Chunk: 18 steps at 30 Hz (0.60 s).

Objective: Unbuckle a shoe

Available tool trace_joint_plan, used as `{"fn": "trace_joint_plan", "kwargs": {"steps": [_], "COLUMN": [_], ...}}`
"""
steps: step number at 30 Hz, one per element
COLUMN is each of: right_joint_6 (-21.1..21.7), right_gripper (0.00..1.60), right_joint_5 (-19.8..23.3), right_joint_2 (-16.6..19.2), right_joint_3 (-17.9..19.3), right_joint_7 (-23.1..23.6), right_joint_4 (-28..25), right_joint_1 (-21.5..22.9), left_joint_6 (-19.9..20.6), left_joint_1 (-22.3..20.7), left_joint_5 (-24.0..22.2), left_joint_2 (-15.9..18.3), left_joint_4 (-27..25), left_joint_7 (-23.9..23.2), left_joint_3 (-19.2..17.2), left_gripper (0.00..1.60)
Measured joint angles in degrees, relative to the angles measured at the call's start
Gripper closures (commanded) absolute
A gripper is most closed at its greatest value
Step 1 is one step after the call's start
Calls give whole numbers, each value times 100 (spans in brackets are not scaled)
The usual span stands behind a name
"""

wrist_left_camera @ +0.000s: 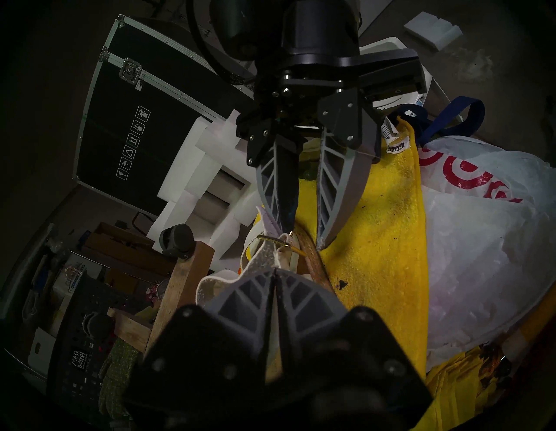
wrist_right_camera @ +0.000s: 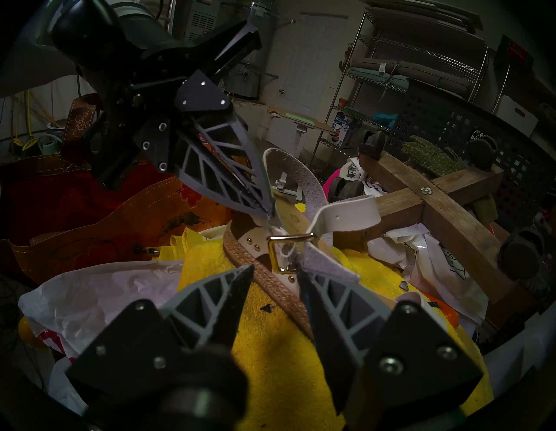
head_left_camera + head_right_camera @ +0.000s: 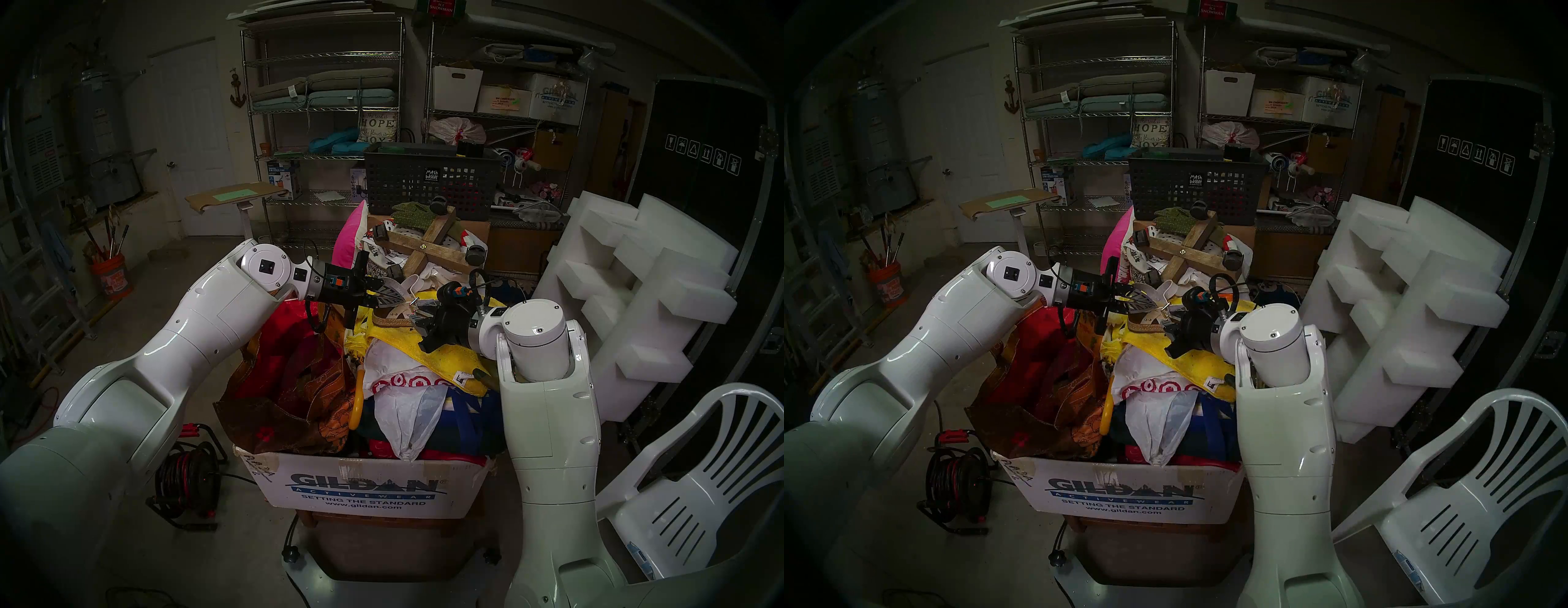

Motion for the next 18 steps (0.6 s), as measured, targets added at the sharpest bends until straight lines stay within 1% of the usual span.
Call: {"fn": "trace_joint_plan", "kwargs": {"steps": [12,14,18], "right_joint_6": [0,-1,-5], "right_gripper": [68,70,68], "right_joint_5": [2,2,2], "right_joint_2": [-1,-1,-1], "right_joint_3": [43,48,58], "right_joint_7": [20,21,24], "right_joint_4": [9,15,36], "right_joint_1": [13,15,22], "left_joint_6": [1,1,0], "left_joint_1": [-37,-44,-57], "left_joint_5": [-9,-10,-13], "left_joint_2": [-103,-117,-144], "left_joint_4": [135,152,189], "left_joint_7": [-15,-20,-32], "left_joint_3": [5,5,5], "left_gripper": [124,124,123]}}
